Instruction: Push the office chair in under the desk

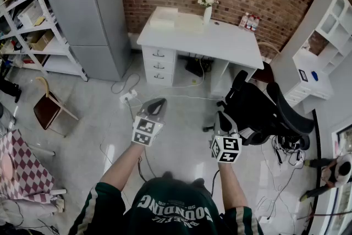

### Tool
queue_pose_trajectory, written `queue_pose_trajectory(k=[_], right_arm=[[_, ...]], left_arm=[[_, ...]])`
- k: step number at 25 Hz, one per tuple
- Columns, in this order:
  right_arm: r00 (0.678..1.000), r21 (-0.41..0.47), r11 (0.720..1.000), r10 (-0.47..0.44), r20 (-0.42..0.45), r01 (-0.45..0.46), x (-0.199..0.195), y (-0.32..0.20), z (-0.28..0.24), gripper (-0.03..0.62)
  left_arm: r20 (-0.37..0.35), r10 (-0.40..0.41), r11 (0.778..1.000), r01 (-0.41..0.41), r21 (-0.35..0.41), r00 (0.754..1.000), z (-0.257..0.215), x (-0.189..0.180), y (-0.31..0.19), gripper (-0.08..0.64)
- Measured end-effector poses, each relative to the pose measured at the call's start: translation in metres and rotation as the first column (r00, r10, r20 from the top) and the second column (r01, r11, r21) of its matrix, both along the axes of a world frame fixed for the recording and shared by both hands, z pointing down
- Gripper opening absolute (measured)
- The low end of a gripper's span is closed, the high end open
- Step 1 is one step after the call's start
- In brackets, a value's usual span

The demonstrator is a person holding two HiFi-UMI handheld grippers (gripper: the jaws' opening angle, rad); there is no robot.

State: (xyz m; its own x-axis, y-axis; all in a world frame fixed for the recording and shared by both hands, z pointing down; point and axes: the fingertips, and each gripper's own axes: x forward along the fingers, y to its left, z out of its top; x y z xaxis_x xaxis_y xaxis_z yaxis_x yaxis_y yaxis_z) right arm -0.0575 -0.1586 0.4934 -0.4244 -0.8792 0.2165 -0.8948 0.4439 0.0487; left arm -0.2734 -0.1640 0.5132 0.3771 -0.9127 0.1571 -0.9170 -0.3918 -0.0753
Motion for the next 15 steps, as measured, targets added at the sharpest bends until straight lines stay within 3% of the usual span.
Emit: queue_pose_trajectory(k=[9, 12, 15], right_arm=[[0.996, 0.047, 0.997, -0.07, 0.051, 0.067, -0.016, 0.007, -0.007, 0.002], [0.993, 0.011, 0.995, -0.097, 0.069, 0.096, -0.023, 0.009, -0.001, 0.002], [0.997, 0.026, 0.997, -0.07, 0.042, 0.069, -0.02, 0.01, -0.001, 0.002]], left_arm=[[-0.011, 0.003, 1.0, -0.003, -0.008, 1.0, 0.005, -0.008, -0.004, 0.011], [-0.026, 0.033, 0.999, -0.033, 0.01, 0.999, -0.002, -0.005, -0.005, 0.011], [-0.03, 0.075, 0.997, -0.075, 0.015, 0.997, -0.004, 0.001, -0.01, 0.011]])
